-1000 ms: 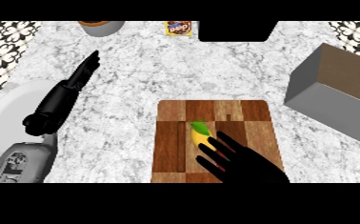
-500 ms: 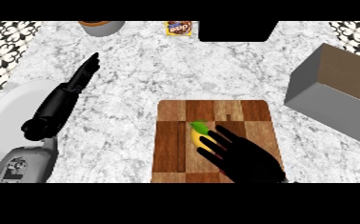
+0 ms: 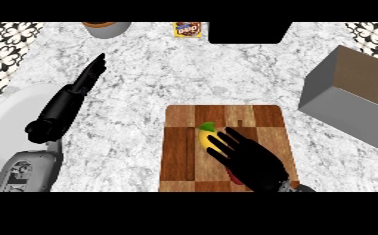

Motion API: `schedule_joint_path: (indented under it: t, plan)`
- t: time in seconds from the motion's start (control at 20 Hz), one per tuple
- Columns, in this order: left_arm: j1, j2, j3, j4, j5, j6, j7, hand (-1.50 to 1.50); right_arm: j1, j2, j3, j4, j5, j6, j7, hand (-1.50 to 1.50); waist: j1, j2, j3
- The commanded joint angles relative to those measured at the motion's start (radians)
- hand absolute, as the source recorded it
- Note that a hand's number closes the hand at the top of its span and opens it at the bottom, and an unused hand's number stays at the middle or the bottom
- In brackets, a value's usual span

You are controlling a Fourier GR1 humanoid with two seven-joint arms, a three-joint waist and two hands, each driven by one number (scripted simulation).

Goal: Pick the tomato from the cutting board and place it in the cardboard box

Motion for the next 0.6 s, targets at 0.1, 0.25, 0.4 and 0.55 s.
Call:
schedule_joint_path:
  t: [0.1,0.25,0.4,0.55]
  plan:
    - [-0.001,0.009,0.024,-0.054,0.006,-0.036,0.052,0.00,-0.040,0.058,0.030,0.119,0.054,-0.042,-0.056,1.50,0.004,0.000,0.000]
    - [0.018,-0.020,0.016,-0.016,-0.012,-0.015,0.000,0.00,-0.056,0.026,0.000,0.087,0.007,-0.096,-0.170,1.50,0.002,0.001,0.000]
    - [0.043,0.022,0.059,0.016,-0.002,-0.049,-0.066,0.00,-0.023,0.034,0.017,0.116,0.048,-0.228,-0.185,1.50,0.001,0.001,0.000]
    - [-0.023,-0.031,0.015,-0.043,-0.016,-0.033,0.066,0.00,-0.049,0.032,-0.043,0.083,0.033,-0.227,-0.233,1.50,0.000,0.000,0.000]
